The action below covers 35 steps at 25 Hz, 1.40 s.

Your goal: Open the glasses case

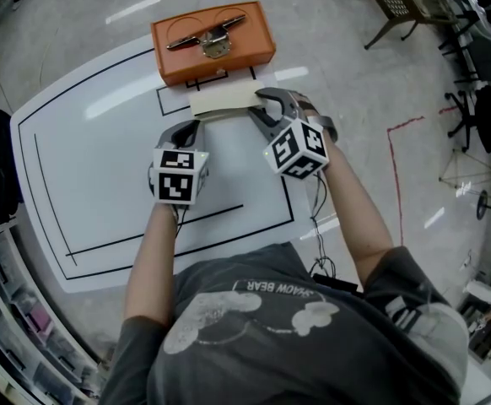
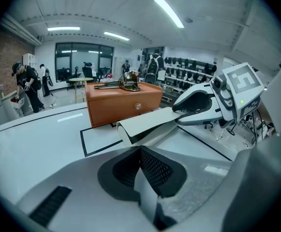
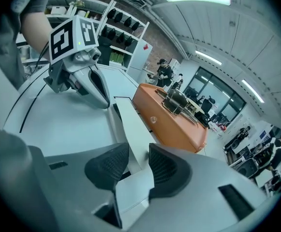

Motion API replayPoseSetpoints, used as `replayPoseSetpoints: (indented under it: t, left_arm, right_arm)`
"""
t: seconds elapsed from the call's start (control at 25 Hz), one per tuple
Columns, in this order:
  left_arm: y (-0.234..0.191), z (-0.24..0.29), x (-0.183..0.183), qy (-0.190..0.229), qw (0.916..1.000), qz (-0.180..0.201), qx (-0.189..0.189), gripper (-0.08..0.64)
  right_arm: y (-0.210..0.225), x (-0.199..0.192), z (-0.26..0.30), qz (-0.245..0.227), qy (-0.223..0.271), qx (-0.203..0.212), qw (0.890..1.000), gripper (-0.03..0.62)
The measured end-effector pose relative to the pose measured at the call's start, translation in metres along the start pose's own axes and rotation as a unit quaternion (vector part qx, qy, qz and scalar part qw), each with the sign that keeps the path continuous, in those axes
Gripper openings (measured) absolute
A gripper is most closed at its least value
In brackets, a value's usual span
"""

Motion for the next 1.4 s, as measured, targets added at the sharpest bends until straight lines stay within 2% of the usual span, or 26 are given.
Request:
replayPoseSetpoints:
  t: [0.32, 0.56, 0.76, 1.08, 1.32, 1.4]
  left_arm:
    - [-0.001, 0.0, 0.001, -0.001, 1.0, -0.004, -0.001, 0.002]
    - [-0.002, 0.001, 0.001, -0.001, 1.0, -0.006, -0.001, 0.002]
    - [-0.003, 0.001, 0.001, -0.001, 1.0, -0.007, -0.002, 0.002]
    - [-0.002, 0.0, 0.001, -0.002, 0.9999, -0.01, -0.003, 0.002]
    - [-0.003, 0.0, 0.001, 0.0, 0.9999, -0.012, -0.004, 0.002]
    - [-0.003, -0.002, 0.0, 0.003, 0.9999, -0.01, -0.002, 0.002]
  right_arm:
    - [0.014, 0.009, -0.004, 0.014, 0.024, -0.008, 1.0, 0.089]
    - [0.032, 0.015, 0.003, 0.043, 0.045, -0.015, 0.998, 0.081]
    - [0.047, 0.022, 0.013, 0.046, 0.045, -0.017, 0.998, 0.078]
    - [0.059, 0.023, 0.019, 0.048, 0.041, 0.012, 0.998, 0.077]
    - [0.054, 0.022, 0.017, 0.066, 0.055, -0.006, 0.996, 0.099]
    - [0.052, 0.022, 0.016, 0.076, 0.057, -0.008, 0.995, 0.137]
Point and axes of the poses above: the fingertips, and each gripper's own axes: z forward along the fingers, y to its right, x out of its top, the point moved 9 cm from there along -z, backward along the fingers, and after that the axes turned 12 degrees about -y, right-handed, at the moved point
